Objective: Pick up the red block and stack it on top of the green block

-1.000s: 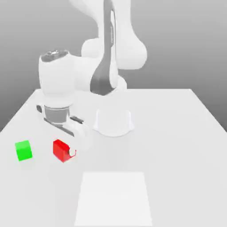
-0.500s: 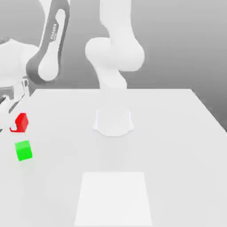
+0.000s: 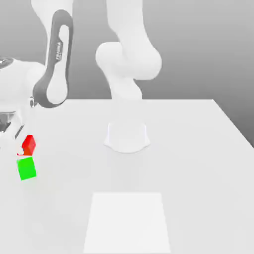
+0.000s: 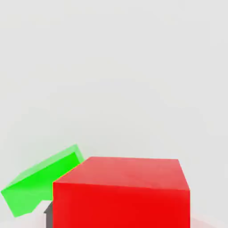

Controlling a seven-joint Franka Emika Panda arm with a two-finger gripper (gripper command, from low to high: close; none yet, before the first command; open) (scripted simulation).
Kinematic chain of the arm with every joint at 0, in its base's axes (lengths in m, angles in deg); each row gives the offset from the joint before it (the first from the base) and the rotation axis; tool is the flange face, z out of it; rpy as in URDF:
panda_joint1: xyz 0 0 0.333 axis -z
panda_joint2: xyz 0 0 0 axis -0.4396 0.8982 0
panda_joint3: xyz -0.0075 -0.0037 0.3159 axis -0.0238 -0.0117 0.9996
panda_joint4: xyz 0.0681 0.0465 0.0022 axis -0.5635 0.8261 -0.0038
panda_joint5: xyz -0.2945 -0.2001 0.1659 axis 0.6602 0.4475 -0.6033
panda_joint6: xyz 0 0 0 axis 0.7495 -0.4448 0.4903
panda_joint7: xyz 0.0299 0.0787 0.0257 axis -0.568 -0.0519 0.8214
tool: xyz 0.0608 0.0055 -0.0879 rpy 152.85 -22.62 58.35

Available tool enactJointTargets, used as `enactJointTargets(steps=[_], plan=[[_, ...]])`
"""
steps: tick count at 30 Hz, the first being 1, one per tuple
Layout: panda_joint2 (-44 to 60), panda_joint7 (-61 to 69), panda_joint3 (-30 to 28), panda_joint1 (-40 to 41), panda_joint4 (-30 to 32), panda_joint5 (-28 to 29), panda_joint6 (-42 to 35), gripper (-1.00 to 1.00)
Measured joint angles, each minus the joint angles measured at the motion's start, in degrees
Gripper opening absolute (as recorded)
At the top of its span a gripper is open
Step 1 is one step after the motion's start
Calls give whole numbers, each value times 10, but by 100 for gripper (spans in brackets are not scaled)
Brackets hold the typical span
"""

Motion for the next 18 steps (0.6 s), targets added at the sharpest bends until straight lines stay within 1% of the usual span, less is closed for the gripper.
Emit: enactJointTargets(steps=[4, 9, 16, 17, 18], plan=[[15, 23, 14, 7, 1, -32, 16, -100], [25, 61, 43, 24, 3, -85, 36, -100], [25, 133, 97, 56, 4, -186, 61, -100], [24, 142, 103, 59, 4, -197, 64, 100], [24, 142, 103, 59, 4, -197, 64, 100]])
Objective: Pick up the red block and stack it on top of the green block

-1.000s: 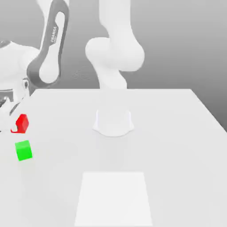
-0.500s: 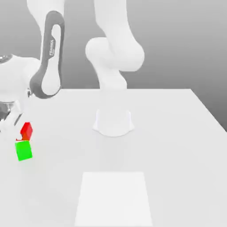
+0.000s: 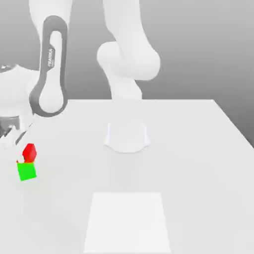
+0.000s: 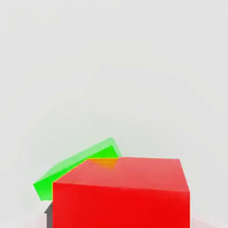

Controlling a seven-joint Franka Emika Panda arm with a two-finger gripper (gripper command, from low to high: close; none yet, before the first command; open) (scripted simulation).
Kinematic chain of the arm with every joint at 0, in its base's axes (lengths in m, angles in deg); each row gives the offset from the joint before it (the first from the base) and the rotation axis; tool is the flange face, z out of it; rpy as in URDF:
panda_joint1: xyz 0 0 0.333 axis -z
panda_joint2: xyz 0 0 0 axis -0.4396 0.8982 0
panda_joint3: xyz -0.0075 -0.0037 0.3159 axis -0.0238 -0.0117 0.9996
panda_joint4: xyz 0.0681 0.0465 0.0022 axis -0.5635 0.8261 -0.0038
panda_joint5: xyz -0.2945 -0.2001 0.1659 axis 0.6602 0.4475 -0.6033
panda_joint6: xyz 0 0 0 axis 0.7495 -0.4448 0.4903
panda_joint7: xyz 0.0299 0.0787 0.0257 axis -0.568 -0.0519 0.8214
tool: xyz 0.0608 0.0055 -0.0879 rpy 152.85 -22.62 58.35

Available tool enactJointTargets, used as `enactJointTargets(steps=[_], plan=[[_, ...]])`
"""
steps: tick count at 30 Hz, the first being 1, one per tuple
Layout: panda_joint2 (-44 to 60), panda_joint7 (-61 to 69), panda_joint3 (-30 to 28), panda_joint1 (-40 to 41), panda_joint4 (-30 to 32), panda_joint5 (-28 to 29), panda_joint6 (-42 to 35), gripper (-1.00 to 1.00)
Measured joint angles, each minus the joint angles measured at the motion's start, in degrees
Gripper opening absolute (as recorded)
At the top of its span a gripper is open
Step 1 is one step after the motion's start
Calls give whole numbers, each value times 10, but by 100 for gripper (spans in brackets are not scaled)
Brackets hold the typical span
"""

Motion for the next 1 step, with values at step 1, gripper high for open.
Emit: enactJointTargets(steps=[1], plan=[[0, 0, 0, 0, 0, 0, 0, 100]])
